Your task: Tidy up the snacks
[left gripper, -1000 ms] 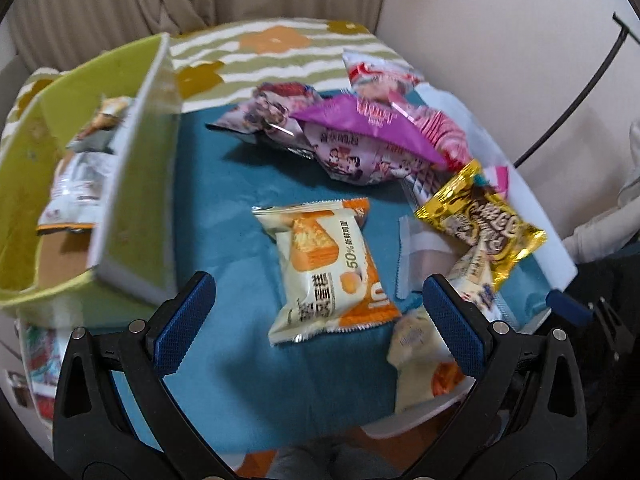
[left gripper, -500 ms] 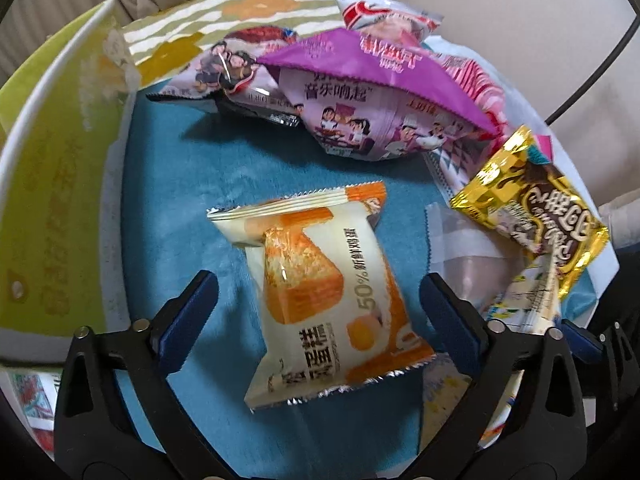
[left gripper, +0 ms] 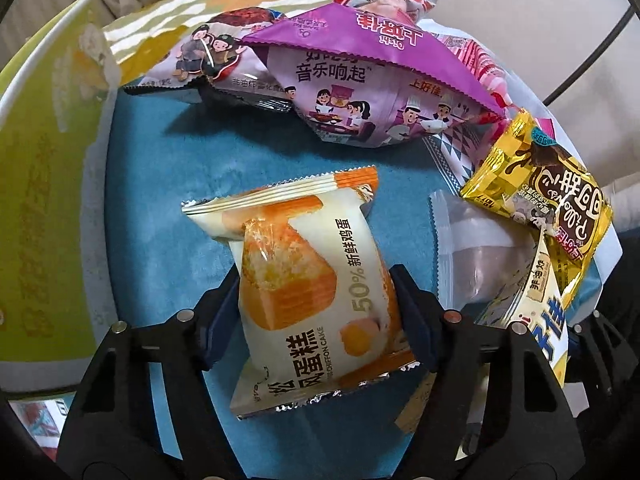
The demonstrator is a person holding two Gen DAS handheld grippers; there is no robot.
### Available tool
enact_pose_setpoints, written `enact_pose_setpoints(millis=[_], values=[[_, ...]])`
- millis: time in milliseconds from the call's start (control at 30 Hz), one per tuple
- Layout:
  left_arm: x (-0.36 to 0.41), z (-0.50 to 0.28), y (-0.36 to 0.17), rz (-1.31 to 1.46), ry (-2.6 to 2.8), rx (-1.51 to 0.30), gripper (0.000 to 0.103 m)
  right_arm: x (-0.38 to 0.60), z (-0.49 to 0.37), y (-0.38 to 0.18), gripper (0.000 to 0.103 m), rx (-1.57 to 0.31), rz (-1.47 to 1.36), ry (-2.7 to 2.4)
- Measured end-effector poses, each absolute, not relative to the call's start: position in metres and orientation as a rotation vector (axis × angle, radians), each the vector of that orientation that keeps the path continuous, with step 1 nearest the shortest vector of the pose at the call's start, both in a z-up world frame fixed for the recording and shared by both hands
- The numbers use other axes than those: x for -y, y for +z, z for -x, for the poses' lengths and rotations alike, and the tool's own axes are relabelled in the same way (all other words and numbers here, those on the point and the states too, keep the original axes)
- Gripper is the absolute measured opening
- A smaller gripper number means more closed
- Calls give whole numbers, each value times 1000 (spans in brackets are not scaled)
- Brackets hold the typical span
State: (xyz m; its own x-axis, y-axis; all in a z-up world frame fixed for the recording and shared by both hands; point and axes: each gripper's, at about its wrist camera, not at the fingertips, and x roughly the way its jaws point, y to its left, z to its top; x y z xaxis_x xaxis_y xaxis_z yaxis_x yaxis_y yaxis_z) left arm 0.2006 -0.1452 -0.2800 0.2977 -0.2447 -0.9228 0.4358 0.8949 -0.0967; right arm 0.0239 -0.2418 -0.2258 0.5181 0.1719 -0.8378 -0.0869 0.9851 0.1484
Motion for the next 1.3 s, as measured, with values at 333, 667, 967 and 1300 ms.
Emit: enact_pose_setpoints(millis=[333,667,967,1300], values=[[123,-185,-271,-194,-418,-1173,66,231,-36,-227,46,-1017,-61,196],[109,-169,-221,-177,-386,-1088,65,230,-35,-199,43,-959,-45,220],[82,-146,-144,-84,-325,-964,65,229,-29,-140,43,-872,-31,258],[3,-136,-82,8,-184,-854,65,197,-44,-63,43,-739,24,356]])
